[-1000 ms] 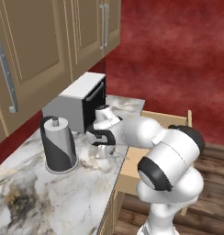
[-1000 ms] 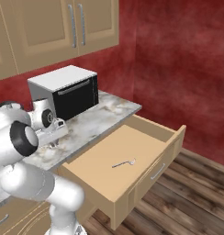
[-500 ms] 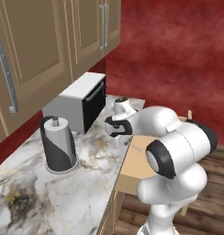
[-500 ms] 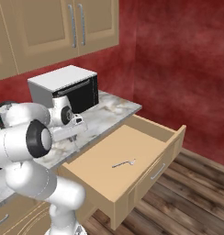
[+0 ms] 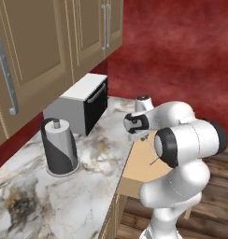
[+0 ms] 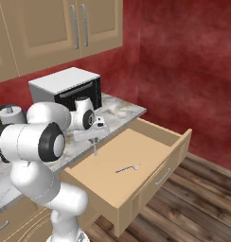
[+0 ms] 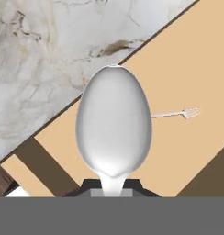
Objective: Organize the utensils by type. Pick up the wooden spoons from the counter and place them in the open cabinet. Then pick up the metallic utensils from the counter and place them in the open drawer.
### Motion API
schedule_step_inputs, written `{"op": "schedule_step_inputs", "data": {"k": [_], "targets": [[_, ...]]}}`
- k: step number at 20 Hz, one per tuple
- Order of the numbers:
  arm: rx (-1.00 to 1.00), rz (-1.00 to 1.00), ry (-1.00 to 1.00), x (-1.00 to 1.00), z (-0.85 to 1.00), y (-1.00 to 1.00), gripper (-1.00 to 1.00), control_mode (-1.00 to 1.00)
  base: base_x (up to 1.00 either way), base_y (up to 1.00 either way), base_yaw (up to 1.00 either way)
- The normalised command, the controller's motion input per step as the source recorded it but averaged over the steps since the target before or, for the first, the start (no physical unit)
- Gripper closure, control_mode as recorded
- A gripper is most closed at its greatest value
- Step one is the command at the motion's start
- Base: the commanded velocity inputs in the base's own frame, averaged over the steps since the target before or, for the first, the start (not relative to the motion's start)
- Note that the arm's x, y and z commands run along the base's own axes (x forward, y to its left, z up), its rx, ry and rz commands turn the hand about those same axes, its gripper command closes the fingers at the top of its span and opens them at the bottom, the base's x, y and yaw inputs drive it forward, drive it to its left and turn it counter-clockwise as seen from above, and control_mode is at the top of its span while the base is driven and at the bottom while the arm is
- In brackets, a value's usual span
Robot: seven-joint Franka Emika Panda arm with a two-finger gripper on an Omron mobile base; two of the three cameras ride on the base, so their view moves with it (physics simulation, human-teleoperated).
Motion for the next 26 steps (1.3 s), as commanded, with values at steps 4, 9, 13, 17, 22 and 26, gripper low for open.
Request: {"op": "schedule_step_inputs", "data": {"k": [4,9,13,17,22,26], "targets": [[0.08,-0.28,-0.17,0.17,-0.03,-0.75,1.0,-1.0,0.0,0.0,0.0],[0.08,-0.28,-0.12,0.17,-0.22,-0.66,1.0,-1.0,0.0,0.0,0.0],[0.04,-0.25,-0.07,0.19,-0.43,-0.46,1.0,-1.0,0.0,0.0,0.0],[0.0,-0.15,-0.14,0.25,-0.49,-0.07,1.0,-1.0,0.0,0.0,0.0],[0.03,-0.17,-0.11,0.41,-0.32,0.0,1.0,-1.0,0.0,0.0,0.0],[0.08,-0.15,-0.06,0.24,-0.42,0.0,1.0,-1.0,0.0,0.0,0.0]]}}
